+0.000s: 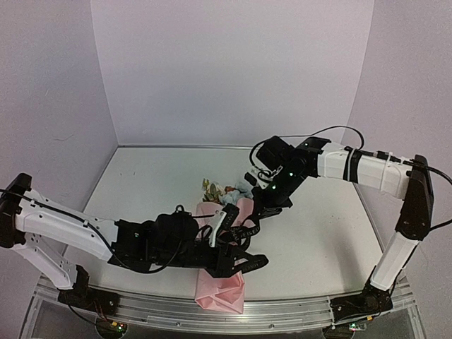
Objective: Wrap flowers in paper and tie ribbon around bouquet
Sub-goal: Cross the half-tied ribbon over the folded bouquet.
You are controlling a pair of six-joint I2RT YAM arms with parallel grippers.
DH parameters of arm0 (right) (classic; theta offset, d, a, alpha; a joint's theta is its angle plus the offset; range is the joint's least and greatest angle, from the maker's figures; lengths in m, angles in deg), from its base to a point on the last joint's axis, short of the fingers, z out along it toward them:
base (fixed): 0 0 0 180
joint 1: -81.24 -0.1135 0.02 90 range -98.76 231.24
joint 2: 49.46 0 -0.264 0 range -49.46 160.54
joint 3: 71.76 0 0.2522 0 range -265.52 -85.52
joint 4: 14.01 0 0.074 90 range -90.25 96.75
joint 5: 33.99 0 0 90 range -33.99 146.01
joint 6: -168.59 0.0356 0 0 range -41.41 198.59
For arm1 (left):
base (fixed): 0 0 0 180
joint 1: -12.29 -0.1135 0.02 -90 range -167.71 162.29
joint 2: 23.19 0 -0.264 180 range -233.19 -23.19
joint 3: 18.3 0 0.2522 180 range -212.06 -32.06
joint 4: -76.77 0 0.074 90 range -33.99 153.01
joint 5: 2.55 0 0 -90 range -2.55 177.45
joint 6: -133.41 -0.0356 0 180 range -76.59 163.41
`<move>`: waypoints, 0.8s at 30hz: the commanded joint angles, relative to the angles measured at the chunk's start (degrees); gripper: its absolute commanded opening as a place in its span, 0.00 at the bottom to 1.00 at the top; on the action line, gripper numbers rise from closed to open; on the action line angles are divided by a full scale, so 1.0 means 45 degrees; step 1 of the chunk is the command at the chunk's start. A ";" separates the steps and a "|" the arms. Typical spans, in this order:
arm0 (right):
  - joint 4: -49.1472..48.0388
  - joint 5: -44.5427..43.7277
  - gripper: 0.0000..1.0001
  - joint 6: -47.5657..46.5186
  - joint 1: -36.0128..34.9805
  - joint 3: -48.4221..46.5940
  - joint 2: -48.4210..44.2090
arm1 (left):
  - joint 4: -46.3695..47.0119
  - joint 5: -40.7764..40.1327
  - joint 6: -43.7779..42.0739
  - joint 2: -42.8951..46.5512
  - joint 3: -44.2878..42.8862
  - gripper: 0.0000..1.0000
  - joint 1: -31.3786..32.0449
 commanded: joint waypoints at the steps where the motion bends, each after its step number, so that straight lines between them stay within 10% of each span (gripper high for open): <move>1: 0.1213 -0.0935 0.00 -0.1242 -0.0752 -0.0457 -0.0521 | -0.0688 -0.1949 -0.0792 0.2207 0.1248 0.42 -0.0003; 6: 0.0840 -0.2175 0.00 -0.1648 -0.1619 0.0265 -0.1202 | -0.1443 -0.3966 -0.2676 0.3365 0.1408 0.40 -0.0446; 24: -0.3310 -0.0669 0.00 -0.2770 -0.2292 0.0898 -0.1326 | -0.2298 0.4690 -0.7398 0.0866 -0.0570 0.50 -0.5017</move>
